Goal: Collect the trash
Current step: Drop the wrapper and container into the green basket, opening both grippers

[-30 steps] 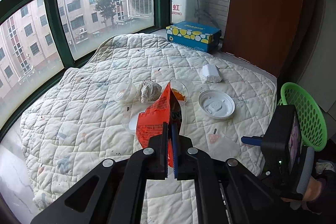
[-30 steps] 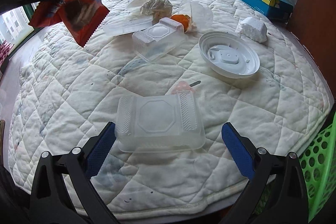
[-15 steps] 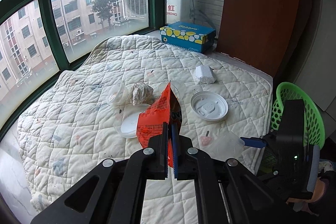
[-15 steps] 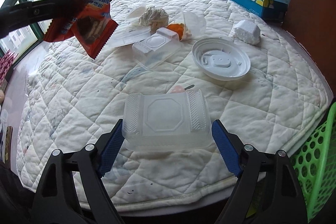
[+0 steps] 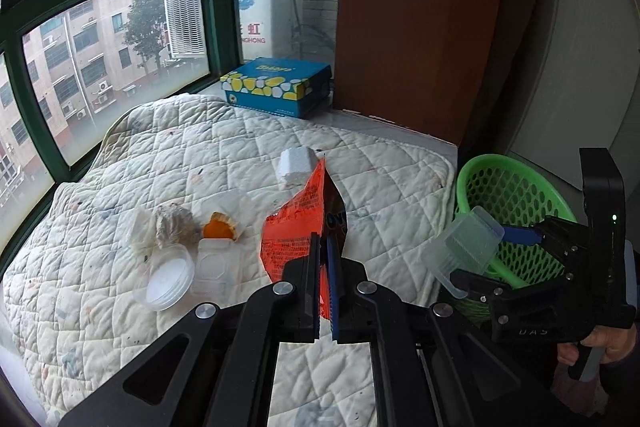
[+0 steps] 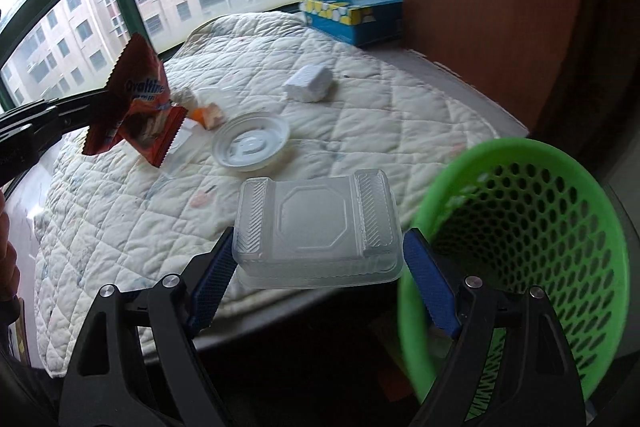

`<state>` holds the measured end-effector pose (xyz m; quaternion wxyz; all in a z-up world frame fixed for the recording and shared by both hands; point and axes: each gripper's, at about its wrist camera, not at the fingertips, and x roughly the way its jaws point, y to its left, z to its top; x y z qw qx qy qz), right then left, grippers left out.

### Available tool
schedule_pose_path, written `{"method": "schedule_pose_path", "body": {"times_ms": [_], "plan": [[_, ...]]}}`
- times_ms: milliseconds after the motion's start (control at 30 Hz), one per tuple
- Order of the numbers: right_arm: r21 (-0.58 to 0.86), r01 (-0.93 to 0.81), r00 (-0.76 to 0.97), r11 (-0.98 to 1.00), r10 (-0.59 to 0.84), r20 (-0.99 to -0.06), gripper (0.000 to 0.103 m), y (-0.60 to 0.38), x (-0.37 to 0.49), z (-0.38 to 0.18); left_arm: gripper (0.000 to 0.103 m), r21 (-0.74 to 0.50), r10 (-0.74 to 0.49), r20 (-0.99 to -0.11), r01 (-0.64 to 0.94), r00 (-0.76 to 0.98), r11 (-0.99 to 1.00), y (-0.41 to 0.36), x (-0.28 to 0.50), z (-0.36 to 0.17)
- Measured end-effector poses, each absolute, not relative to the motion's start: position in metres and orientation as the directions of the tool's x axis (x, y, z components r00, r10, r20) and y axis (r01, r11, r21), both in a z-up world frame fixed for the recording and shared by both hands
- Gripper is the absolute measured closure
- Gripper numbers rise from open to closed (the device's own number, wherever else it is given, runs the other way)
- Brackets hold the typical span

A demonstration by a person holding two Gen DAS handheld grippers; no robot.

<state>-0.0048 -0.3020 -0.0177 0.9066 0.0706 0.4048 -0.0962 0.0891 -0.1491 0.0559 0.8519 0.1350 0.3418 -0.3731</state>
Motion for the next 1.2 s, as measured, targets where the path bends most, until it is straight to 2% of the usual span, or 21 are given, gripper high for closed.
{"method": "schedule_pose_path", "body": {"times_ms": [400,600,733,900,1000,1067,1133,1200], "plan": [[0.033,0.469,0.601,0.883,-0.292,-0.745,0.021,-0.401,-0.069,-0.014,0.1,-0.052,-0.65,-0.673,0.854,0.353,0.517,-0.242,0.047,0.061],[0.038,0.528,0.58,0.848,-0.327,-0.746,0.02,-0.426,-0.09,-0.014,0.1,-0.086,-0.673,-0.687,0.889,0.274,0.449,-0.28,0.036,0.052],[0.041,0.559,0.572,0.828,-0.349,-0.742,0.014,-0.436,-0.101,-0.013,0.1,-0.105,-0.673,-0.704,0.903,0.228,0.416,-0.303,0.03,0.043],[0.041,0.589,0.565,0.807,-0.375,-0.734,0.014,-0.445,-0.114,-0.009,0.099,-0.118,-0.669,-0.719,0.916,0.188,0.384,-0.32,0.021,0.032],[0.046,0.602,0.565,0.797,-0.385,-0.729,0.014,-0.449,-0.117,-0.007,0.09,-0.134,-0.67,-0.724,0.919,0.165,0.371,-0.328,0.015,0.027],[0.049,0.609,0.566,0.792,-0.39,-0.727,0.014,-0.451,-0.12,-0.006,0.075,-0.14,-0.671,-0.724,0.918,0.161,0.371,-0.333,0.013,0.023],[0.052,0.61,0.567,0.79,-0.39,-0.726,0.014,-0.452,-0.123,-0.005,0.074,-0.147,-0.674,-0.722,0.918,0.154,0.368,-0.335,0.009,0.021],[0.051,0.612,0.567,0.789,-0.393,-0.724,0.014,-0.452,-0.124,-0.003,0.066,-0.153,-0.676,-0.721,0.917,0.152,0.369,-0.335,0.008,0.02]]}}
